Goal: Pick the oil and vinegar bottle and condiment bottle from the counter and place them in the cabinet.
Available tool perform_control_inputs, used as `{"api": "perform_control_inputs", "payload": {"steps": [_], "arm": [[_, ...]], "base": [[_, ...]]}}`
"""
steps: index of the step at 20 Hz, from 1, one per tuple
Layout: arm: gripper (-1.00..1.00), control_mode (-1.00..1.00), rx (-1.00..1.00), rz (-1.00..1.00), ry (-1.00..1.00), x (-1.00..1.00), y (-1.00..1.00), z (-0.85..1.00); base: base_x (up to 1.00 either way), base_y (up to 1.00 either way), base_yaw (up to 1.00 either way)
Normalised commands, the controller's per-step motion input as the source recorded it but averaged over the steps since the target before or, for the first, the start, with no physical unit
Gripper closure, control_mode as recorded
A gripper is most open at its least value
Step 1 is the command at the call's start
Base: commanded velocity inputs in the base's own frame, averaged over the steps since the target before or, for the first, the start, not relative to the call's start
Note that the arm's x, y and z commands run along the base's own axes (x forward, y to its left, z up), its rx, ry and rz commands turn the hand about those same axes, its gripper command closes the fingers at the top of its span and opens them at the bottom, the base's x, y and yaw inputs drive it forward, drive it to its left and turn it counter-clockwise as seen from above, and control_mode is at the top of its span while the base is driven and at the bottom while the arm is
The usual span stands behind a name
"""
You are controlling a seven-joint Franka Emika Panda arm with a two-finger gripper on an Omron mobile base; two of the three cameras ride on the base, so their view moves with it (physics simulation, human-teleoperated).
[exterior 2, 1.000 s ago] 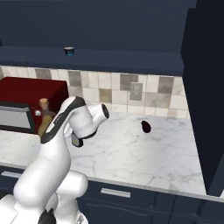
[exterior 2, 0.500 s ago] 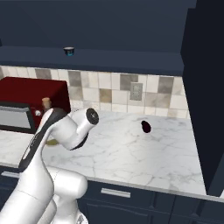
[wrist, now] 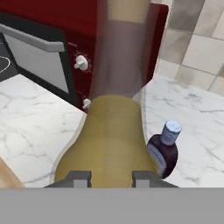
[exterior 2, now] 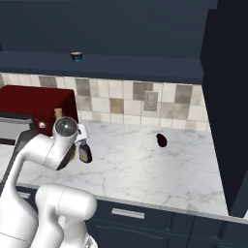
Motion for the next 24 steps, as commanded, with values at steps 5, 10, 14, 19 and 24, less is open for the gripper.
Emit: {"api": "perform_control_inputs", "payload": {"steps": [5, 10, 14, 19, 24], "arm": [[1.00, -1.00, -0.09, -0.38, 0.00, -0.08, -0.06, 0.51], [1.00, -1.00, -0.07, -0.36, -0.03, -0.15, -0.11, 0.48], [1.00, -1.00, -0.06, -0.38, -0.04, -0.21, -0.15, 0.43], [1.00, -1.00, -0.03, -0.37, -0.11, -0.32, -0.19, 0.57], [1.00, -1.00, -0.01, -0.26, -0.21, -0.20, -0.20, 0.56]], "base": [[0.00, 0.00, 0.00], [0.00, 0.00, 0.00], [0.00, 0.00, 0.00], [0.00, 0.00, 0.00], [0.00, 0.00, 0.00]]}}
